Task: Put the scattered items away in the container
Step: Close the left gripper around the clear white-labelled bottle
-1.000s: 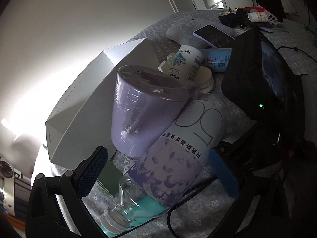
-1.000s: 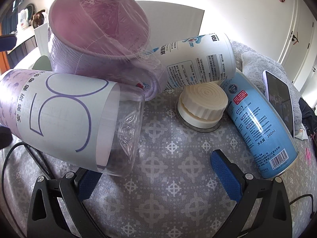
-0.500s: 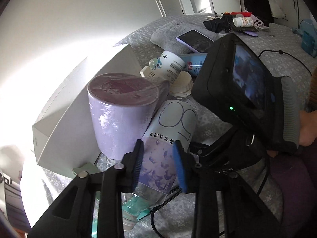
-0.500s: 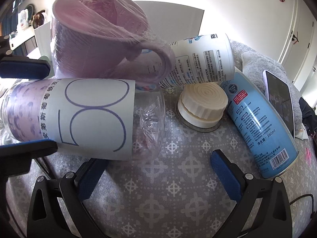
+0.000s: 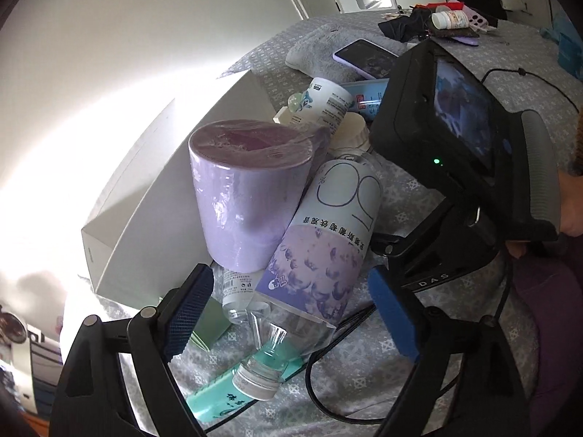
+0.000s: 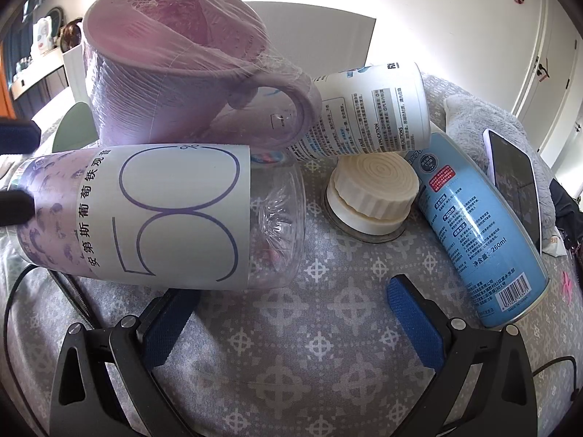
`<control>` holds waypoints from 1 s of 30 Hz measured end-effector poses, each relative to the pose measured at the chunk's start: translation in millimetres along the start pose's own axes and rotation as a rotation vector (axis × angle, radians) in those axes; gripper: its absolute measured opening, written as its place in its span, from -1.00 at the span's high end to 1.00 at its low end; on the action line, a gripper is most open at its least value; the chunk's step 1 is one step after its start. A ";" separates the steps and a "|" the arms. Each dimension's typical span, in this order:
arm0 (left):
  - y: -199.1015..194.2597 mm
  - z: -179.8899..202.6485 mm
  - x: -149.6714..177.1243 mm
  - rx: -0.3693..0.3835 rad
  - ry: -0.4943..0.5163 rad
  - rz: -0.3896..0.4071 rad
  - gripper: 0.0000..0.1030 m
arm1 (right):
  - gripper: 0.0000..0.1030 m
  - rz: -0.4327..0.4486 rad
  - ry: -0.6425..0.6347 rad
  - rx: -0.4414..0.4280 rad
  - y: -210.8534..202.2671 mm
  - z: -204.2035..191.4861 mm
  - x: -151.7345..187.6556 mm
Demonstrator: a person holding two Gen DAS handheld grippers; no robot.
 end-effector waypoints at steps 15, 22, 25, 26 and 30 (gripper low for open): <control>52.1 5.7 -18.0 0.199 0.052 -0.165 -0.31 | -1.00 -0.002 0.003 -0.001 0.6 -3.7 5.2; 26.0 0.0 -1.8 0.220 -0.028 -0.147 -0.23 | -1.00 0.000 0.000 0.002 0.3 -8.9 11.6; 8.6 -1.6 5.1 0.223 -0.006 -0.133 -0.22 | -1.00 -0.001 0.000 0.003 0.3 -10.9 14.5; 1.9 -2.4 7.1 0.218 -0.009 -0.130 -0.22 | -1.00 -0.001 0.001 0.001 0.2 -11.4 15.7; -24.9 -7.6 11.4 0.216 -0.033 -0.107 -0.21 | -1.00 -0.001 0.000 0.002 -0.1 -13.9 19.6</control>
Point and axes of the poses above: each gripper's, at about its wrist camera, not at the fingertips, and y roughly the way its jaws point, z to its right, x to its underside, the point moved 2 cm from there along y, roughly the way its jaws point, and after that the axes turned 4 degrees about -y, right-handed, at the moved point
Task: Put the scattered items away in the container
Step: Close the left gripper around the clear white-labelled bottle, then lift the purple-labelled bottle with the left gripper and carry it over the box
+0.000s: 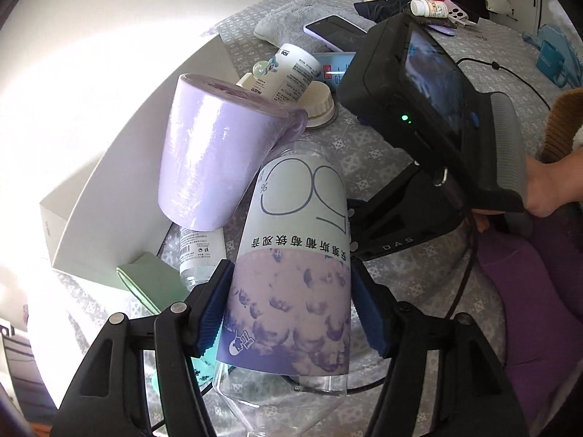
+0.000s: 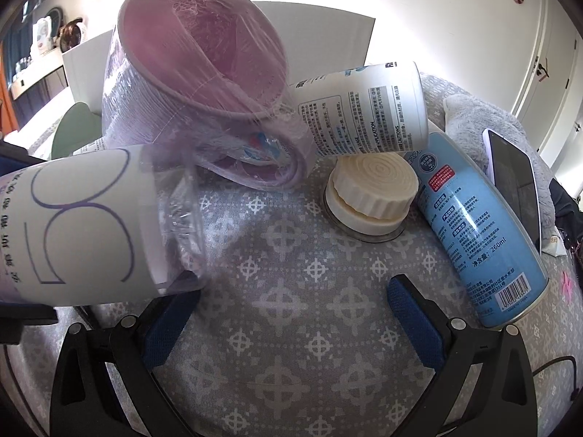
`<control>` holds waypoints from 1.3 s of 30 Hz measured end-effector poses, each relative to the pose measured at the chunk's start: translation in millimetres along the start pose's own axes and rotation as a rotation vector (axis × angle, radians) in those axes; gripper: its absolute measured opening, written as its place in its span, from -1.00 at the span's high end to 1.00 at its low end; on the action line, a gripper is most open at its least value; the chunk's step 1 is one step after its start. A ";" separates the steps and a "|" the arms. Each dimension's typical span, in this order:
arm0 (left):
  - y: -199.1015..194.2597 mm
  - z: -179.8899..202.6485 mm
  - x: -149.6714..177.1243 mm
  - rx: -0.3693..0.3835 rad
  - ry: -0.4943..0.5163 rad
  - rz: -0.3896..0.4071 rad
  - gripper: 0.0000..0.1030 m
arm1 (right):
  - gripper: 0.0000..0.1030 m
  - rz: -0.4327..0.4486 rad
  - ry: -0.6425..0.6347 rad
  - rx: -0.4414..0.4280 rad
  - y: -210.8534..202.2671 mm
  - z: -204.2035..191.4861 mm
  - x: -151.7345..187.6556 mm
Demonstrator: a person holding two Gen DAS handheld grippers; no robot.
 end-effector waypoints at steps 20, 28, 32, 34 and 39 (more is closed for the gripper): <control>-58.7 -59.0 -34.0 0.023 -0.275 0.279 -0.22 | -1.00 -0.001 -0.001 0.000 1.6 -3.1 2.5; -47.3 -115.4 -54.3 0.085 -0.517 0.382 -0.22 | -1.00 -0.001 0.000 0.000 1.7 -5.6 5.3; -29.9 -148.4 -73.2 0.080 -0.644 0.397 -0.22 | -1.00 -0.001 0.000 0.000 1.9 -5.3 4.3; -17.6 -164.5 -82.6 0.072 -0.703 0.390 -0.22 | -1.00 -0.001 0.000 0.000 2.1 -5.8 4.1; 22.9 -195.9 -104.0 0.064 -0.826 0.332 -0.22 | -1.00 -0.001 0.000 0.000 2.3 -6.5 4.7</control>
Point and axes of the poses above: each gripper's, at about its wrist camera, not at the fingertips, and y roughly the way its jaws point, z to its right, x to its underside, the point moved 2 cm from there along y, roughly the way its jaws point, and after that the axes turned 4 degrees about -y, right-handed, at the moved point
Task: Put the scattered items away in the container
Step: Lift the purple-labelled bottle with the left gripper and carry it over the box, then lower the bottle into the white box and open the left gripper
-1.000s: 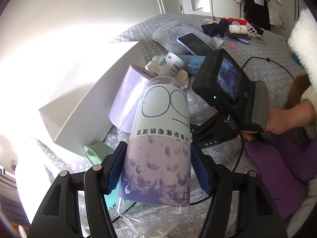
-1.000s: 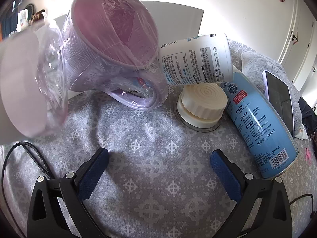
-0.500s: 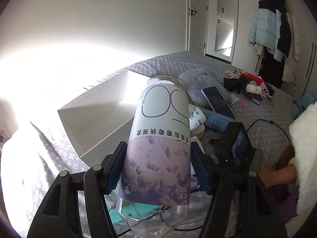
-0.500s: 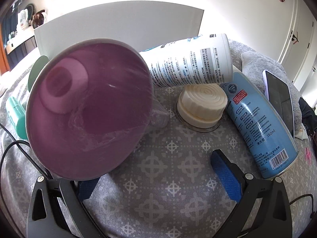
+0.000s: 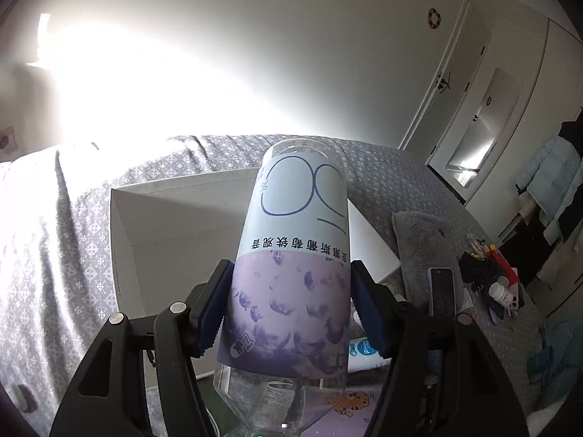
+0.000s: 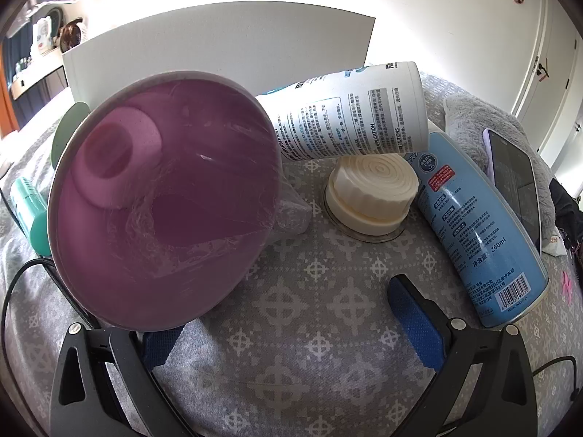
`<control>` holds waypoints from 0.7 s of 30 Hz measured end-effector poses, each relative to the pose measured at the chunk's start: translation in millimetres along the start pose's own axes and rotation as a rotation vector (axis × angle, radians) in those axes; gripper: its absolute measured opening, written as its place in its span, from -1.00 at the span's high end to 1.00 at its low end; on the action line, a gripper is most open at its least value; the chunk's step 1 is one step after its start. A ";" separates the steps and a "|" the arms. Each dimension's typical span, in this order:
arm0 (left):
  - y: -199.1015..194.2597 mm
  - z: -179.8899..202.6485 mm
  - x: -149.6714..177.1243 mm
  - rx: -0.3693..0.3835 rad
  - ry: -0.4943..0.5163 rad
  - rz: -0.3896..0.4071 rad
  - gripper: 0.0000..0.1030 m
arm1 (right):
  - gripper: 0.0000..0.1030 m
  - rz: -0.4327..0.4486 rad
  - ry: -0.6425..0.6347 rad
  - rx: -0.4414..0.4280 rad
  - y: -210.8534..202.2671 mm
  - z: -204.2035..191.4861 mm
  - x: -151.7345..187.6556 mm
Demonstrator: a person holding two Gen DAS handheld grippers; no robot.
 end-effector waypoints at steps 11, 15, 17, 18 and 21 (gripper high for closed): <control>67.4 7.1 -9.5 -0.154 0.053 -0.069 -0.60 | -1.00 0.000 0.001 -0.001 0.5 1.7 1.5; 37.6 5.4 -14.7 -0.201 0.039 0.071 -0.99 | -1.00 0.000 0.000 0.000 0.6 5.4 2.2; 22.6 -2.2 -13.6 -0.260 0.043 0.116 -0.99 | -1.00 0.000 0.000 0.000 0.3 6.1 3.2; 16.0 -6.5 -11.9 -0.292 0.041 0.133 -0.99 | -1.00 0.000 0.000 0.000 0.8 7.7 3.0; -1.7 -22.7 -2.5 -0.379 0.038 0.162 -0.99 | -1.00 0.000 0.000 0.000 0.9 9.4 3.6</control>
Point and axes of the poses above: each gripper's, at about its wrist camera, not at the fingertips, and y roughly the way its jaws point, z to its right, x to its underside, the point moved 2 cm from there along y, roughly the way its jaws point, and after that the axes turned 4 degrees about -y, right-handed, at the moved point
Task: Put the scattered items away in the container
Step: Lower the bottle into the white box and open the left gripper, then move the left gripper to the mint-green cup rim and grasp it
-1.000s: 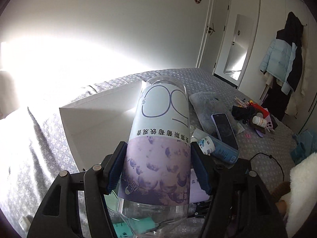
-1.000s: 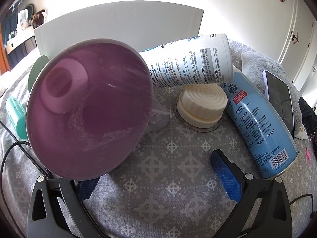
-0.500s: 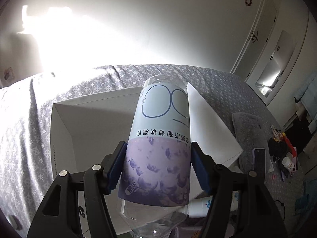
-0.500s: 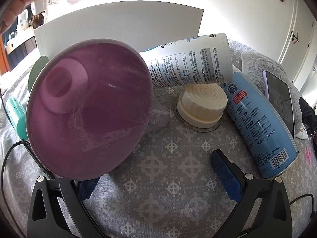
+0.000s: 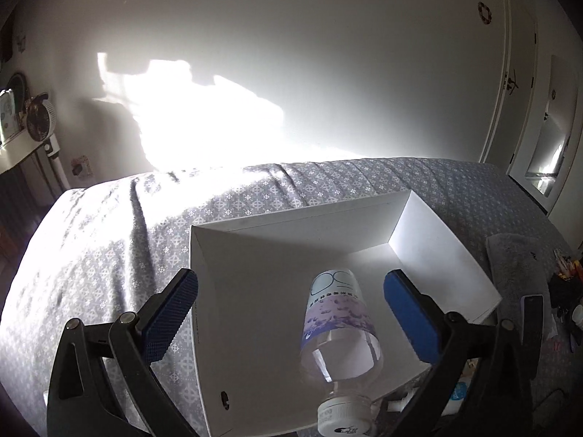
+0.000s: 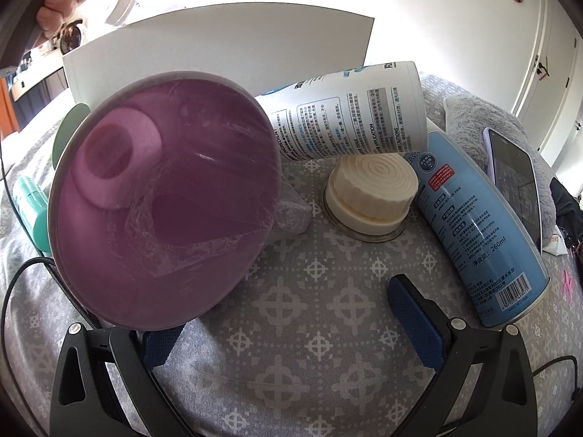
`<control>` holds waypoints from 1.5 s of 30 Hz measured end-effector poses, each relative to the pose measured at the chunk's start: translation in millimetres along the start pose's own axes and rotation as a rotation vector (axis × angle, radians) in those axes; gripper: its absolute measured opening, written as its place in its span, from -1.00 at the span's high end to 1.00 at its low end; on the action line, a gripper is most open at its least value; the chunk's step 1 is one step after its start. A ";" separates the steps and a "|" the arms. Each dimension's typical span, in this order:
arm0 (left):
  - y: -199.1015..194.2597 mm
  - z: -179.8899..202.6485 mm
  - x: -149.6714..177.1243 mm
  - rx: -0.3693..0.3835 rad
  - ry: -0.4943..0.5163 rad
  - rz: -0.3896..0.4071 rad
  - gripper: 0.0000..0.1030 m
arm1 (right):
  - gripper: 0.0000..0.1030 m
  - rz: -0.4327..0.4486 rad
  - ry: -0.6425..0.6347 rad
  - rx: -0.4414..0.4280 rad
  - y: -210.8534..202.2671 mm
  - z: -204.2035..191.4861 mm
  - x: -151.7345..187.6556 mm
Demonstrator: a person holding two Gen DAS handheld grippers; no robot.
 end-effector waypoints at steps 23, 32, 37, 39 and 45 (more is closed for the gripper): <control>-10.9 -36.0 60.8 0.013 0.056 -0.118 -0.99 | -1.00 0.000 0.000 -0.001 0.4 2.2 2.4; -33.1 -88.3 84.2 -0.011 -0.119 -0.150 -0.99 | -1.00 0.000 0.001 -0.001 0.5 1.6 2.7; -29.7 -51.7 120.8 0.124 0.000 -0.232 -0.91 | -1.00 0.000 0.000 0.000 -0.1 1.6 3.8; -18.5 -45.2 128.2 0.140 -0.034 -0.293 -0.46 | -1.00 0.000 0.000 0.000 0.1 2.1 3.2; 13.3 -32.7 140.4 0.168 -0.084 -0.412 0.17 | -1.00 0.000 0.000 -0.001 0.3 2.1 2.9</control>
Point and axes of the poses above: each gripper's, at about its wrist camera, not at the fingertips, and y roughly the way its jaws point, z to its right, x to its underside, the point moved 2 cm from there along y, roughly the way its jaws point, and after that the axes turned 4 degrees about -y, right-handed, at the moved point
